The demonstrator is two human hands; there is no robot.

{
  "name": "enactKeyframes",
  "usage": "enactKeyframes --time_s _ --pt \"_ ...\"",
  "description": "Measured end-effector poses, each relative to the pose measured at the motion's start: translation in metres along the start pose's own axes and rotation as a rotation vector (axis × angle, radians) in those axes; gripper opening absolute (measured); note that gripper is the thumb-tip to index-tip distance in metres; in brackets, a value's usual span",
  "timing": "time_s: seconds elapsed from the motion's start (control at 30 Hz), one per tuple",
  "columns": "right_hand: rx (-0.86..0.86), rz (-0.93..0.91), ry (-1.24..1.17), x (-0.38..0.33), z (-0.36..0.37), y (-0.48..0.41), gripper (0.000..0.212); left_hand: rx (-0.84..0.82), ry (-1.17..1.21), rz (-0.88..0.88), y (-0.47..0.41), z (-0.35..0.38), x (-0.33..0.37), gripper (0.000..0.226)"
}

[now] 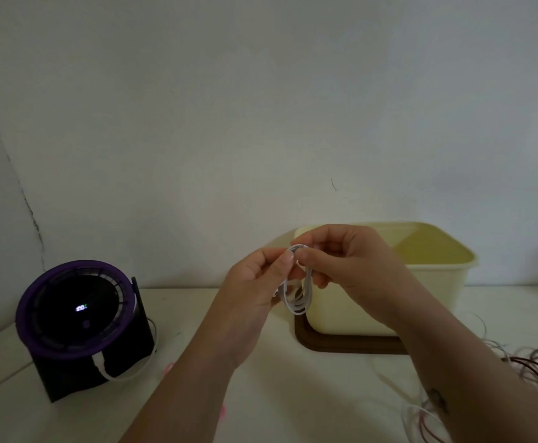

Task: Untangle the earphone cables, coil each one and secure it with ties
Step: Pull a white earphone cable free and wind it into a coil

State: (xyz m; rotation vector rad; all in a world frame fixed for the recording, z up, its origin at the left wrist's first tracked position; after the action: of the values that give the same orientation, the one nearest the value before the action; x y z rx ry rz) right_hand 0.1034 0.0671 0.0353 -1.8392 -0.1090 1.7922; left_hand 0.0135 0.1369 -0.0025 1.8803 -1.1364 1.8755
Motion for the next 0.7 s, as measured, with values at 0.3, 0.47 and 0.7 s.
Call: enactKeyframes --time_s 0.3,0.47,0.7 --pt "0.034 -0.016 0.025 0.0027 0.0017 0.001 0.012 -0.128 -0.053 -0.093 0.0045 0.0091 -0.0048 0.028" --pt "0.022 0.012 0.054 0.0056 -0.001 -0.0004 0.014 -0.262 0.028 -0.187 0.0064 0.0104 -0.0111 0.037" --pt "-0.1 0.034 0.164 0.0012 0.0057 0.003 0.004 -0.363 -0.228 -0.087 0.0092 0.0066 -0.006 0.025"
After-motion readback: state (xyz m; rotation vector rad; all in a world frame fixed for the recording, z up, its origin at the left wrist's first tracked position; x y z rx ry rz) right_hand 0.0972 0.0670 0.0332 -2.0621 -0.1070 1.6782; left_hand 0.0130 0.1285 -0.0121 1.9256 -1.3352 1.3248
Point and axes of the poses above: each hand's wrist, its own y-axis away from the middle knuckle, its own z-axis out of the palm, x = y × z, the point moved 9 cm from there along -y, towards the middle knuckle, and after that the axes turned 15 degrees about -y, right-handed, at the moved point
